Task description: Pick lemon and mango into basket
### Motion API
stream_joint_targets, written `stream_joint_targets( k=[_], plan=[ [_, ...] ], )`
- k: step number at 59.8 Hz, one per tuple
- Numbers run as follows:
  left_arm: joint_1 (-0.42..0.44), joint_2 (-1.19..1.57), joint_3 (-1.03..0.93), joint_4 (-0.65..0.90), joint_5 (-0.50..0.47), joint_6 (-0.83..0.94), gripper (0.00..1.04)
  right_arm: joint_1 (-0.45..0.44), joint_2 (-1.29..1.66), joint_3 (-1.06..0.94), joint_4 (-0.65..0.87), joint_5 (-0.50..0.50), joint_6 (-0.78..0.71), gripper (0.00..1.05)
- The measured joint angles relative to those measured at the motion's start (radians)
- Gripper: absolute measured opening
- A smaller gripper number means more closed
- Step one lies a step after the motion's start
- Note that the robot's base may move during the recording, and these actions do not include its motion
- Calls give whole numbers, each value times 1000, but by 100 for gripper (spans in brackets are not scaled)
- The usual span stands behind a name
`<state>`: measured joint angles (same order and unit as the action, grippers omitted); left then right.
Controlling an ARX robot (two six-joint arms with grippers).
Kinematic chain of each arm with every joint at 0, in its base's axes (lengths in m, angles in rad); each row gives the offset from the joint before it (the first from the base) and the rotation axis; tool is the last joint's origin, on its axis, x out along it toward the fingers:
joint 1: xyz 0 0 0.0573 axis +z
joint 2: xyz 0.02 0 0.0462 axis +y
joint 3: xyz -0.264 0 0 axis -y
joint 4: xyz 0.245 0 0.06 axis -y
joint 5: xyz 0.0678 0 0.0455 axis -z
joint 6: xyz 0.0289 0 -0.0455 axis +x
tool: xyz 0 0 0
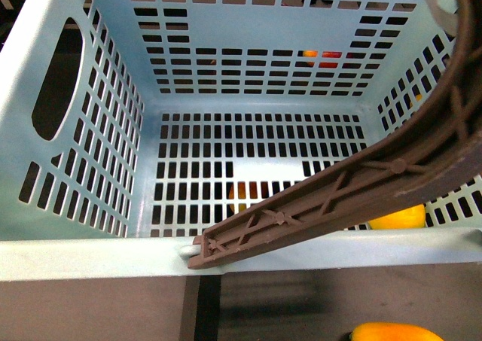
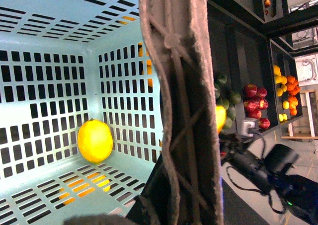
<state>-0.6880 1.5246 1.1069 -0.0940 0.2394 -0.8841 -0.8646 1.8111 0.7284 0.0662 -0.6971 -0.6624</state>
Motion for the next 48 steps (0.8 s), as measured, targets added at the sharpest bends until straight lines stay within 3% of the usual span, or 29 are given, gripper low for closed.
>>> stream_joint_targets(
  k=[9, 19, 28, 35, 48],
  plan=[
    [0, 0, 0, 0, -1, 0, 5, -25, -245, -42, -5, -174, 147, 59],
    [0, 0, 0, 0, -1, 0, 5, 62, -510, -140, 76, -227, 352, 59],
    [0, 0, 0, 0, 0, 0, 5, 230, -685, -217, 179, -139, 533, 59],
    [0, 0, 0, 0, 0, 0, 5, 417, -768, -243, 217, -11, 668, 59],
    [0, 0, 0, 0, 0, 0, 5, 728, -764, -230, 266, 200, 772, 59]
  ],
)
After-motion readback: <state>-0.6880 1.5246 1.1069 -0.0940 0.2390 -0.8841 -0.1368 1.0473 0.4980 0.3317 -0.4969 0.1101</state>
